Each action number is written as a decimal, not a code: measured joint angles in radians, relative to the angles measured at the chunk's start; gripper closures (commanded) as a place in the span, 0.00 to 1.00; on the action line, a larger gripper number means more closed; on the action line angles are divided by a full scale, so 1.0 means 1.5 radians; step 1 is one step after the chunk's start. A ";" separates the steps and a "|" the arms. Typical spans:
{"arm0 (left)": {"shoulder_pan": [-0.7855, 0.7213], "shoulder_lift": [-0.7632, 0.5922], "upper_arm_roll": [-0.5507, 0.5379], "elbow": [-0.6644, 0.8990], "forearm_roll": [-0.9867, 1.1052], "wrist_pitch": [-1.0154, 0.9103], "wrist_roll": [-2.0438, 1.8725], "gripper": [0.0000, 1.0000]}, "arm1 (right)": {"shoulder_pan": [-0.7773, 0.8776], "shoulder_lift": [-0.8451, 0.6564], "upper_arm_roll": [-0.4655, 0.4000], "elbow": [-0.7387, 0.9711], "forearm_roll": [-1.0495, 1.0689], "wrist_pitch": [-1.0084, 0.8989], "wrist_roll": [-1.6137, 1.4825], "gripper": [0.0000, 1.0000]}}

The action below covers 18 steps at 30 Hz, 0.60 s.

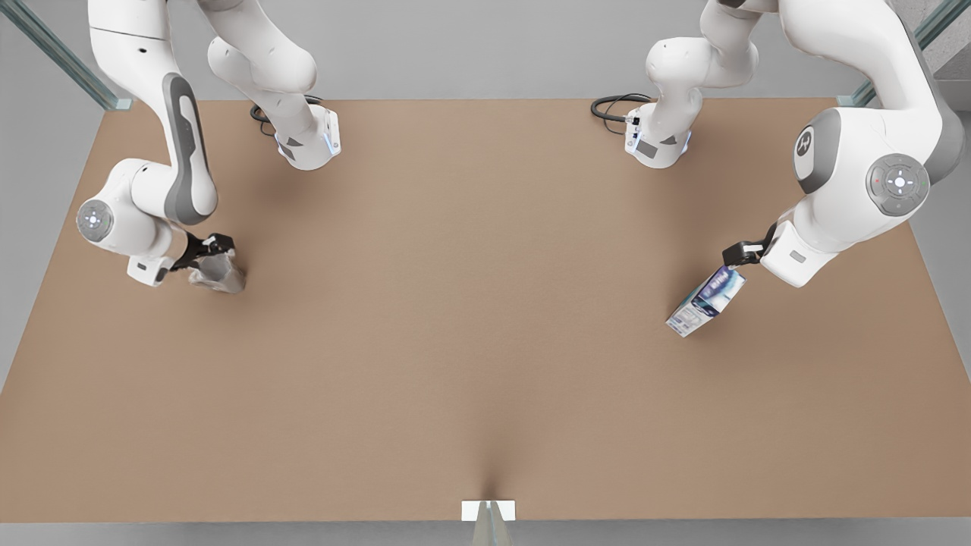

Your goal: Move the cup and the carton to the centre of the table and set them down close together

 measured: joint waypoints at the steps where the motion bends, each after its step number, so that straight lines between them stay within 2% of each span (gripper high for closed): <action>1: 0.000 0.000 0.000 0.000 0.000 0.000 0.000 0.00 | -0.004 -0.005 0.000 -0.033 0.000 0.047 -0.001 0.00; 4: 0.000 0.000 0.000 0.000 0.000 -0.001 -0.001 0.00 | -0.014 -0.002 0.000 -0.096 0.000 0.145 -0.002 0.00; 9: 0.000 0.000 0.000 0.000 0.000 -0.001 -0.002 0.00 | -0.013 0.011 0.001 -0.102 0.000 0.163 -0.002 0.00; 15: 0.000 0.001 0.000 0.000 0.000 -0.001 -0.001 0.00 | 0.070 0.012 0.001 -0.117 0.000 0.166 -0.003 0.00; 18: 0.000 0.001 0.000 0.000 0.000 0.000 -0.001 0.00 | 0.051 0.011 0.001 -0.102 0.000 0.172 -0.004 0.00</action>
